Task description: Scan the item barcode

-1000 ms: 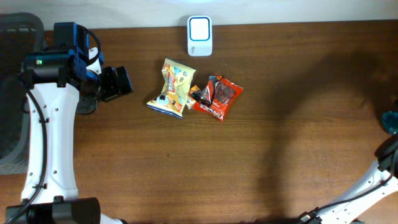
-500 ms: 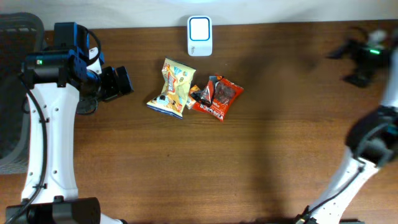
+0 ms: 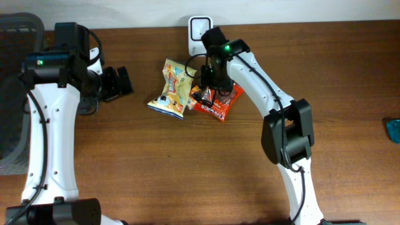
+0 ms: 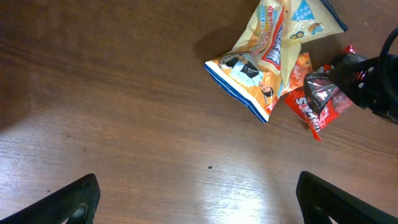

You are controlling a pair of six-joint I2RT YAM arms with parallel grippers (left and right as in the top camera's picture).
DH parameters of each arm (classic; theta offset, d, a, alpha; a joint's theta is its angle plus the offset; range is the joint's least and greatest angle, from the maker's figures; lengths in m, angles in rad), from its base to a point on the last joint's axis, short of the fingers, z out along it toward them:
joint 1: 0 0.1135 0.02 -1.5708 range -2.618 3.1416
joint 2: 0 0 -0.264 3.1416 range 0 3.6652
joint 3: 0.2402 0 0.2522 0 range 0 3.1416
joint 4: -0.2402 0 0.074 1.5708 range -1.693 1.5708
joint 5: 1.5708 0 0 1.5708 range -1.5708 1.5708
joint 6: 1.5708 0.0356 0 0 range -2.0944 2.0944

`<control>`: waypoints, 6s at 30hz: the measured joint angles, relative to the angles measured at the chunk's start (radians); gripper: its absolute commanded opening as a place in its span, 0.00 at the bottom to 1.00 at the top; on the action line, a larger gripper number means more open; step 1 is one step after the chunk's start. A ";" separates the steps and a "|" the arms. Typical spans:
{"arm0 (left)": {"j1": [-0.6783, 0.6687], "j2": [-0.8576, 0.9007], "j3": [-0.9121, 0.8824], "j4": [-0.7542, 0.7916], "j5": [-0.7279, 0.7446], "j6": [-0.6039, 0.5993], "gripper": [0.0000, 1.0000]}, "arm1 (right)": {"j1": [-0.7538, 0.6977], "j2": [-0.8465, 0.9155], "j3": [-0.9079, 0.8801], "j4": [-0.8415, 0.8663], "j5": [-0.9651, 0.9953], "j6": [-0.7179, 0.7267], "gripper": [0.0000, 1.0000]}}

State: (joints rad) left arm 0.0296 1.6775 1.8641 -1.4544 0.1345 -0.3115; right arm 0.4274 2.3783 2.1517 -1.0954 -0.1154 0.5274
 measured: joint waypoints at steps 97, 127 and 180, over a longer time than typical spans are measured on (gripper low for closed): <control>0.000 0.000 0.000 0.000 0.000 0.000 0.99 | 0.072 -0.101 -0.032 -0.140 0.163 0.229 1.00; 0.000 0.000 0.000 0.000 0.000 0.000 0.99 | -0.098 -0.122 -0.351 -0.104 0.019 -0.107 0.07; 0.000 0.000 0.000 0.000 0.000 0.000 0.99 | -0.121 -0.104 -0.227 -0.599 -1.160 -0.999 0.04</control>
State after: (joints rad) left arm 0.0296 1.6775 1.8641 -1.4540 0.1341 -0.3119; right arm 0.3069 2.2745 1.9251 -1.6947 -1.2755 -0.4713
